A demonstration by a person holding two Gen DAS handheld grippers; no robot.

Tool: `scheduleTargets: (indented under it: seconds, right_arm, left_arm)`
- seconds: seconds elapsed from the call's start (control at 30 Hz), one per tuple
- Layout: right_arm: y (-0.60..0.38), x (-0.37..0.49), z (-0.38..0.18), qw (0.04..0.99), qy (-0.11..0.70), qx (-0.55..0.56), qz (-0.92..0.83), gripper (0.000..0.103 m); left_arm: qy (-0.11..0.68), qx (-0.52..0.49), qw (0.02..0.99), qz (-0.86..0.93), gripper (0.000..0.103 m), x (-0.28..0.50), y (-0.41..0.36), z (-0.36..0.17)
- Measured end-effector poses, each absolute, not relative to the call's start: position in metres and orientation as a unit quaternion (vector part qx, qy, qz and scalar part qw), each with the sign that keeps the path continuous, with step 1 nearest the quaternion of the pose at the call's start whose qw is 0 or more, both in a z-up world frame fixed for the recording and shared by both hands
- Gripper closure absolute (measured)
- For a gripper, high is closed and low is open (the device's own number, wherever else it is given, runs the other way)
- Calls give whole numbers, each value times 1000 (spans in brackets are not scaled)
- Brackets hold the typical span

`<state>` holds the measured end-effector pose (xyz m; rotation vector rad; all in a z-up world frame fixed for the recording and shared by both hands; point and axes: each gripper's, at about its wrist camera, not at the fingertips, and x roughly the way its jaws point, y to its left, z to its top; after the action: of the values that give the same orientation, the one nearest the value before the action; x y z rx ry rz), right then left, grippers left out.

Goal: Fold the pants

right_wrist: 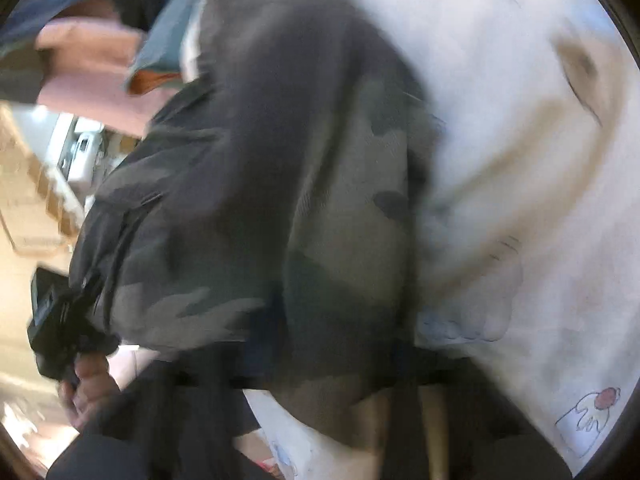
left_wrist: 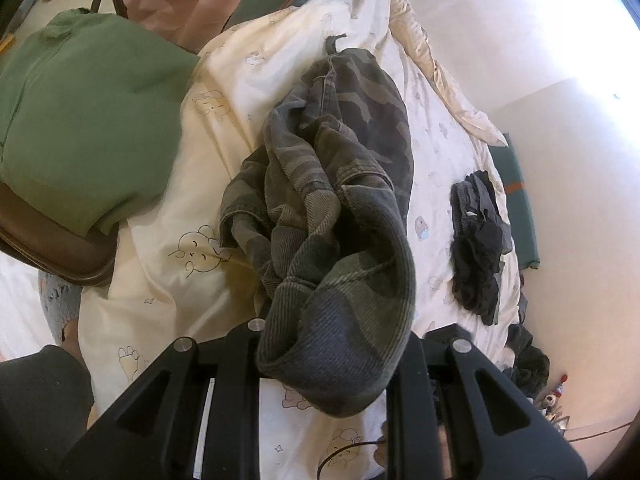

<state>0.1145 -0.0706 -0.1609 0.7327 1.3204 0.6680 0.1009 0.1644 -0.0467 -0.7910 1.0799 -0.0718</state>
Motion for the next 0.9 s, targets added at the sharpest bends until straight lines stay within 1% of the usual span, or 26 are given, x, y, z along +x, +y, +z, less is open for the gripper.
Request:
scheduleTargets:
  seconds: [0.03, 0.1, 0.3, 0.37, 0.4, 0.63, 0.7, 0.8, 0.9]
  right_arm:
    - [-68, 112, -146, 693, 577, 312, 300, 91]
    - [-73, 110, -125, 699, 550, 326, 321, 92]
    - [-113, 100, -44, 728, 478, 356, 340, 93]
    - [-126, 92, -8, 741, 455, 349, 348, 93]
    - [-132, 86, 19, 752, 438, 342, 355, 93]
    - [-159, 63, 156, 797, 335, 336, 373, 93]
    - [-162, 60, 194, 809, 306, 334, 375, 93]
    - [-166, 57, 232, 821, 282, 327, 373, 93]
    - [-176, 69, 253, 831, 277, 318, 364, 93]
  left_arm:
    - [499, -364, 786, -31, 87, 100, 164, -44]
    - [494, -375, 784, -35, 87, 97, 167, -38]
    - [465, -397, 788, -71, 87, 88, 172, 5]
    - [451, -410, 788, -89, 87, 82, 169, 30]
    - [441, -410, 792, -100, 87, 79, 165, 46]
    - [359, -415, 820, -166, 87, 69, 138, 163]
    - [343, -419, 822, -177, 87, 68, 134, 186]
    - [320, -420, 828, -191, 87, 71, 125, 218]
    - [310, -415, 832, -198, 87, 93, 116, 238]
